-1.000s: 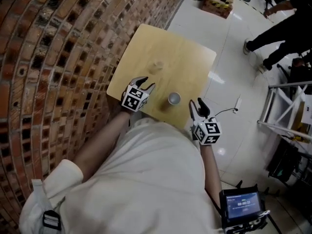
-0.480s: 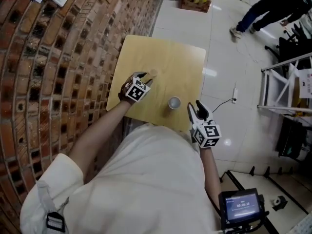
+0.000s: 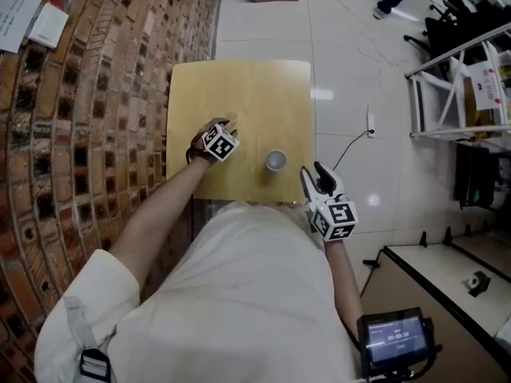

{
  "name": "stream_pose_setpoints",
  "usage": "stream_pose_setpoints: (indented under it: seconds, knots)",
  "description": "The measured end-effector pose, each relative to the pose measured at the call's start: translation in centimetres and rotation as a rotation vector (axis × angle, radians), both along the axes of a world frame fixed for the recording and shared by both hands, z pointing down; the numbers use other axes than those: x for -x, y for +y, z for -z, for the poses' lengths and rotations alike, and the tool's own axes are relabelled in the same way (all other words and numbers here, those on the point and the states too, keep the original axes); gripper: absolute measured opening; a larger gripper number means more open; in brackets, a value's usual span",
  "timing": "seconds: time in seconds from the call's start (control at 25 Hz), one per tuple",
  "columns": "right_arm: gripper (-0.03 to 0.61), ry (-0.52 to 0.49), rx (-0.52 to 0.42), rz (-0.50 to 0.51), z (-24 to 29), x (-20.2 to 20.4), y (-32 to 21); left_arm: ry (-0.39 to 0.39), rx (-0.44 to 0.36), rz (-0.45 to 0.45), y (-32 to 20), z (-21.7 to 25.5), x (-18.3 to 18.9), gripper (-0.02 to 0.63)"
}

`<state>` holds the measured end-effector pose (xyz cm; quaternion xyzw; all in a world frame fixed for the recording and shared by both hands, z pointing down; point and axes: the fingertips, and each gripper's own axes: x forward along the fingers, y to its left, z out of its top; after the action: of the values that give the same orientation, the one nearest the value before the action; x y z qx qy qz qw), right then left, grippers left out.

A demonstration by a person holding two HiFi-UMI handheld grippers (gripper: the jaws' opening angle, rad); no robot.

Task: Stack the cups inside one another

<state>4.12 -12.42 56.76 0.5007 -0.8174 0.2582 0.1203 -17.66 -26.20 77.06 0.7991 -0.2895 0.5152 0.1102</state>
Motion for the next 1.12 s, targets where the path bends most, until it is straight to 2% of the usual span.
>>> stream_pose_setpoints:
  seconds: [0.52, 0.92, 1.04, 1.12]
  knots:
    - [0.149, 0.053, 0.065, -0.142, -0.7, -2.9, 3.1, -0.128, 0.019, -0.129, -2.2, -4.3, 0.1, 0.164]
    - [0.147, 0.067, 0.084, -0.185, -0.9, -3.4, 3.8, -0.183, 0.005, -0.197, -2.3, -6.0, -0.1, 0.104]
    - [0.148, 0.07, 0.08, -0.19, -0.9, -3.5, 3.8, -0.193, -0.013, -0.19, -2.6, -6.0, 0.2, 0.038]
    - [0.147, 0.07, 0.08, -0.19, -0.8, -3.6, 3.8, -0.194, -0.018, -0.182, -2.6, -5.9, 0.4, 0.035]
